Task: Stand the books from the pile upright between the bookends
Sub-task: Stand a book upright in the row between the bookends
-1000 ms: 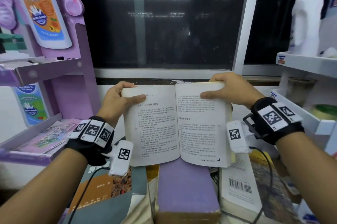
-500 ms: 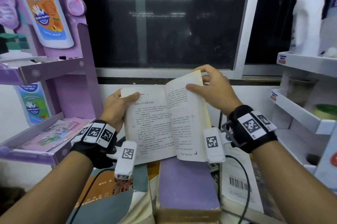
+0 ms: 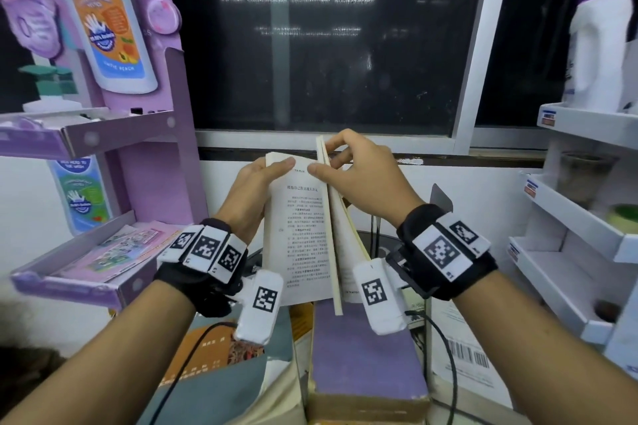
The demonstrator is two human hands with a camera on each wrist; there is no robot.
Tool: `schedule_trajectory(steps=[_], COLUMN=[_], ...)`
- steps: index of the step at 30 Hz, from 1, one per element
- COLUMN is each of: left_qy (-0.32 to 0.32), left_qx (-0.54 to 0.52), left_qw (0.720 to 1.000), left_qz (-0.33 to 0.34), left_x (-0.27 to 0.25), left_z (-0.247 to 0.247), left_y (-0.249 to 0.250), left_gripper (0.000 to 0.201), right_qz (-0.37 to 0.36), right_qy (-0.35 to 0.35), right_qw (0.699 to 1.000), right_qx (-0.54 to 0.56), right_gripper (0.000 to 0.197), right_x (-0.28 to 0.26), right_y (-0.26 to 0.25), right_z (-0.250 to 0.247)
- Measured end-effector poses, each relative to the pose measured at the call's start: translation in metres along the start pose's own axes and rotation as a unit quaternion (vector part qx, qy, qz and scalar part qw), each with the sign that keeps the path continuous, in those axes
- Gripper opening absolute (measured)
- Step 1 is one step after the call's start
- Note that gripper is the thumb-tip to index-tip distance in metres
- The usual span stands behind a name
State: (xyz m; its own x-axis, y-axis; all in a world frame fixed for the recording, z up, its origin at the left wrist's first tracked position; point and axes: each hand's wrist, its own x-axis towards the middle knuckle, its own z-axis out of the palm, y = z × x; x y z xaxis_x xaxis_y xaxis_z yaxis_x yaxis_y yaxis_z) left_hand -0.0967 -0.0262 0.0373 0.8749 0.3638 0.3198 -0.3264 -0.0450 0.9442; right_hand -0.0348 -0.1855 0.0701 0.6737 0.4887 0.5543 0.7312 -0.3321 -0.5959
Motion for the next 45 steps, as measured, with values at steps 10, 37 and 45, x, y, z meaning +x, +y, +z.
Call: schedule_trajectory(steps=[10, 37, 45], left_qy=[-0.022, 0.108, 0.050], left_qx=[0.031, -0.059, -0.162], left_qw=[0.999, 0.990, 0.985], left_qz=[0.035, 0.062, 0.044], left_x=[-0.003, -0.014, -0.016], left_z=[0.027, 0.015, 0.006], left_y=[0.012, -0.011, -0.015], left_gripper=[0.034, 0.024, 0.028], right_qz=[0.035, -0.034, -0.021], right_qy=[-0.005, 0.164, 0.036], right_qw=[0.999, 0.985, 0.988], right_qx=[0.011, -0.028, 0.145], right_gripper=[0.035, 0.038, 0.030], right_x=[-0.003, -0.007, -0.016], right_y=[-0.007, 0.042, 0.035], right_z=[0.011, 0.030, 0.015])
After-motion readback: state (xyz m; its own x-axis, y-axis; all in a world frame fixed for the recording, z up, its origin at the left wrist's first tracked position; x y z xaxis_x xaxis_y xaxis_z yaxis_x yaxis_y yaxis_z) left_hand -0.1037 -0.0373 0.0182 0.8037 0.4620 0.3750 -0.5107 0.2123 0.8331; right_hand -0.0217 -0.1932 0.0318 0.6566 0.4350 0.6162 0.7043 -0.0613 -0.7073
